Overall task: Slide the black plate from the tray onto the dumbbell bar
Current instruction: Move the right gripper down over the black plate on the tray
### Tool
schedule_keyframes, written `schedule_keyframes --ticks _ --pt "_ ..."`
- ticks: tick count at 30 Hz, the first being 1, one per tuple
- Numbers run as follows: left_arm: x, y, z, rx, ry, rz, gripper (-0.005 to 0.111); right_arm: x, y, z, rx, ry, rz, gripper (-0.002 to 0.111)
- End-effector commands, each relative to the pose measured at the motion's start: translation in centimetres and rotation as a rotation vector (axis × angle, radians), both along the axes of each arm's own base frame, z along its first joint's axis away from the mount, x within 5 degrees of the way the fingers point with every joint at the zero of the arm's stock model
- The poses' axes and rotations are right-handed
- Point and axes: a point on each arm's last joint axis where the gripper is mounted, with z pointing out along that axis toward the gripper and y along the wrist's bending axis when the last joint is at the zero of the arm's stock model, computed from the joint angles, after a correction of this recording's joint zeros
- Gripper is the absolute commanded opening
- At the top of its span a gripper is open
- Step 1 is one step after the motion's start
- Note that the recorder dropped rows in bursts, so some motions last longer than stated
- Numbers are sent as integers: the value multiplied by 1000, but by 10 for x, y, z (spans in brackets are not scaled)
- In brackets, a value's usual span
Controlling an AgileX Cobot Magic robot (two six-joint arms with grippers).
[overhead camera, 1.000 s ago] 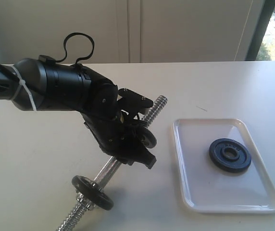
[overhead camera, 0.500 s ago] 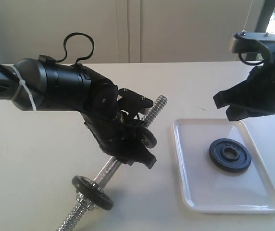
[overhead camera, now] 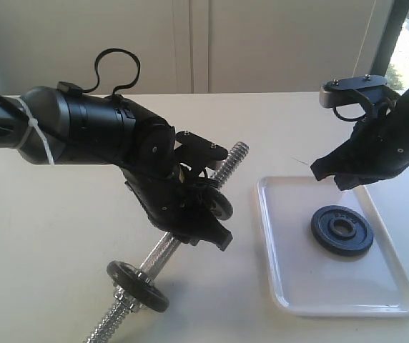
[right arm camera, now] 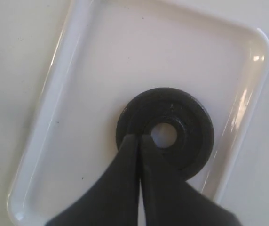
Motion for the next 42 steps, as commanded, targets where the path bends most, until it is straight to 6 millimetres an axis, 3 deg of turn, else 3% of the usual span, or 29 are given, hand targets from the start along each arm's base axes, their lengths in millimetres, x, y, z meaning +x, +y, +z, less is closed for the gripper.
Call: schedule_keyframes --ticks 1,2,5,7,17,19,23,25,36,42 --pt "-1 -3 32 -107 -71 13 0 4 0 0 -8 -22 8 4" --pt "-1 -3 32 -107 -71 13 0 3 0 0 -4 -19 7 8" --pt "-1 -3 32 -107 -71 13 0 -2 2 -3 4 42 25 38" --pt "-1 -3 32 -107 -71 13 0 1 2 -1 17 11 17 50" --pt "-1 -3 32 -108 -72 13 0 2 1 -1 0 -5 21 50" --pt "-1 -3 32 -108 -72 13 0 1 1 -2 5 8 16 55" --pt "-1 -4 32 -110 -70 14 0 1 1 -2 10 13 2 91" --pt "-1 -4 32 -110 -70 14 0 1 1 -2 14 15 -7 103" --pt "-1 -4 32 -110 -70 14 0 5 -5 -5 -32 8 -98 105" --pt "-1 -4 32 -110 -70 14 0 12 -6 -28 -50 75 -131 105"
